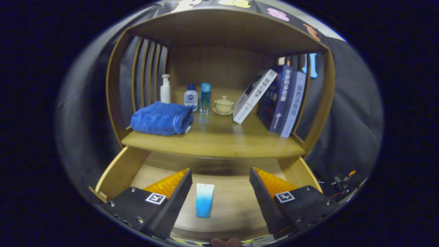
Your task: Pull open the drawer, take out the items inside it, and place them on the countertop above the cabinet.
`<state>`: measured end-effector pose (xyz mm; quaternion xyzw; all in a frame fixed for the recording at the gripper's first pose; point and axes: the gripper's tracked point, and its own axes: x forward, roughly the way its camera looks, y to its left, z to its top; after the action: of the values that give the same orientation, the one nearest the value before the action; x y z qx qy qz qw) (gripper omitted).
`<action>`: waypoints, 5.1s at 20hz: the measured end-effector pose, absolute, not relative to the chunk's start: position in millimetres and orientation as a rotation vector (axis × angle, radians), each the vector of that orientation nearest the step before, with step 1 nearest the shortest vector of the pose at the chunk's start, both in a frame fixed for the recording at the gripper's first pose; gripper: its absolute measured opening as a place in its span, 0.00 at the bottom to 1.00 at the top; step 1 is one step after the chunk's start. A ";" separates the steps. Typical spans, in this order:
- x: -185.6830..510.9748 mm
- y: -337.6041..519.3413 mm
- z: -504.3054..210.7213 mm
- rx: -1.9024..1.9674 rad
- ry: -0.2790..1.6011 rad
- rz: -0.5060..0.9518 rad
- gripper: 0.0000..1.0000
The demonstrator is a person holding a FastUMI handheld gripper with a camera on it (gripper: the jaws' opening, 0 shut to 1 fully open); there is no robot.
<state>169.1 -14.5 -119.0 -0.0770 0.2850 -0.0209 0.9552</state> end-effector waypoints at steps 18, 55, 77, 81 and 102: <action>150.1 1.0 -260.3 -0.028 1.251 -0.023 0.91; 213.6 -0.2 52.8 -0.007 0.074 0.029 0.44; 337.5 -20.6 -88.6 0.024 0.279 -0.104 0.45; 354.8 -21.3 -88.6 0.054 0.277 -0.116 0.45; 327.4 -17.6 -96.4 0.102 0.398 -0.116 0.91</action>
<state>327.4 -17.6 -96.4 0.0506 0.1975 -0.0576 0.9773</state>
